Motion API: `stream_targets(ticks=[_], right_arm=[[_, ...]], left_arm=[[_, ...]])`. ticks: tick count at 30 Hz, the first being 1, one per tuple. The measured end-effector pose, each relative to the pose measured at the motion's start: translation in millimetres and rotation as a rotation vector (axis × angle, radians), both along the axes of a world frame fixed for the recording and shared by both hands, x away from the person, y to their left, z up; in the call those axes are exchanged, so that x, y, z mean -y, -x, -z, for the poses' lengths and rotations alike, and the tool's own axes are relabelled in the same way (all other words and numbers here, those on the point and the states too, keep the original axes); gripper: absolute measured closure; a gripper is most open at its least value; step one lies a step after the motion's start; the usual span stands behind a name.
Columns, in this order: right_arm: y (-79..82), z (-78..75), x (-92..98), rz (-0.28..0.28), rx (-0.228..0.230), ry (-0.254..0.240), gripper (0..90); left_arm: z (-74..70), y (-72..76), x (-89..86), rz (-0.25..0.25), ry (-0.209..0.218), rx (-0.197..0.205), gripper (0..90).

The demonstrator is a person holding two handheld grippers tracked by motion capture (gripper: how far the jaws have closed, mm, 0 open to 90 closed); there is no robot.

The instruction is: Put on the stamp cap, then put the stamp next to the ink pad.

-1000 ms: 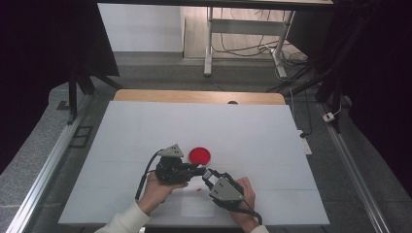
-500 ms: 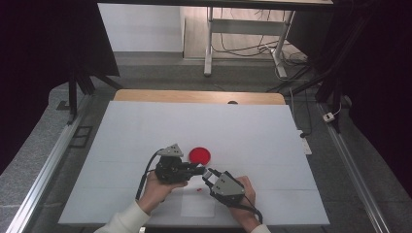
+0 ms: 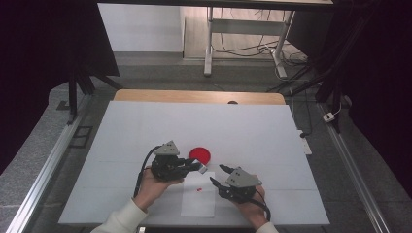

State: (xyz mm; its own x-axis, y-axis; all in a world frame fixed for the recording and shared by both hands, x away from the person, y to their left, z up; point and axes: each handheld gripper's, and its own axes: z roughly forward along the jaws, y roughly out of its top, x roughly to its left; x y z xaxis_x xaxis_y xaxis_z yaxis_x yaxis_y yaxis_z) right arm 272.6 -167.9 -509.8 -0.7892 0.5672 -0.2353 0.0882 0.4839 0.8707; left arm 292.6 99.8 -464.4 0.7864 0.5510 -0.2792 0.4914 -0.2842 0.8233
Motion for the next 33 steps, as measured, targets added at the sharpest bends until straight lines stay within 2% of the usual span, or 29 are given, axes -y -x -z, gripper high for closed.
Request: stream_targets(ticks=[4, 9, 14, 21, 33], right_arm=[[-3.0, -3.4, 21.6, 0.028, -0.031, 0.0, 45.7], [-7.0, -5.8, 48.5, 0.069, -0.079, -0.016, 45.2], [-8.9, -7.9, 71.6, 0.118, -0.097, -0.029, 45.2], [-6.1, -11.7, 90.7, 0.145, -0.099, -0.047, 45.5], [-5.1, -10.2, 112.5, 0.185, -0.118, -0.04, 46.2]], left_arm=[[-1.6, -5.2, -8.0, -0.022, -0.011, 0.002, 75.4], [-1.0, -14.2, -19.2, -0.073, -0.04, 0.014, 75.3], [4.5, -23.6, -30.0, -0.13, -0.093, 0.013, 75.3], [3.7, -27.5, -34.2, -0.14, -0.091, 0.015, 75.3], [-5.9, -27.6, -41.7, -0.155, -0.075, 0.039, 75.3]])
